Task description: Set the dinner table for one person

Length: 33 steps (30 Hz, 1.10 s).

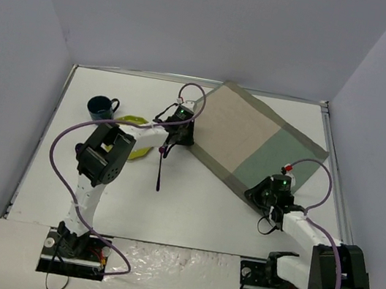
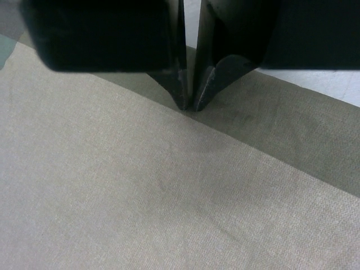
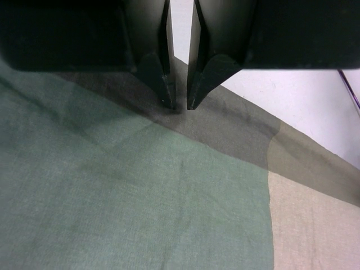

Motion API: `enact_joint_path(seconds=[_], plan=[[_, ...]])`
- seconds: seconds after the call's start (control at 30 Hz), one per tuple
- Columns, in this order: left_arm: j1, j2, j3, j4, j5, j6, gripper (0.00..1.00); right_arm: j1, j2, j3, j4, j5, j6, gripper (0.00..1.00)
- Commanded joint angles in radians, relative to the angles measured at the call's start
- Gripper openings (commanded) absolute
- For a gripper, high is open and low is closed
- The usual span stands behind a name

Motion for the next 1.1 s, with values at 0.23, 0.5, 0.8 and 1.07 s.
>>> enact_joint_path(seconds=[0.23, 0.5, 0.8, 1.07], plan=[[0.011, -0.192, 0.121, -0.14, -0.093, 0.039, 0.53, 0.05, -0.142, 0.246, -0.221, 0.164, -0.154, 0.22], [0.015, -0.456, 0.078, -0.263, -0.206, 0.065, 0.86, 0.074, -0.165, 0.344, -0.224, 0.187, -0.213, 0.39], [0.109, -0.793, -0.339, -0.35, -0.308, -0.087, 0.97, 0.079, -0.221, 0.37, -0.217, 0.142, -0.296, 0.72], [0.269, -0.961, -0.638, -0.365, -0.301, -0.207, 0.97, 0.086, -0.29, 0.36, -0.174, 0.11, -0.358, 0.93]])
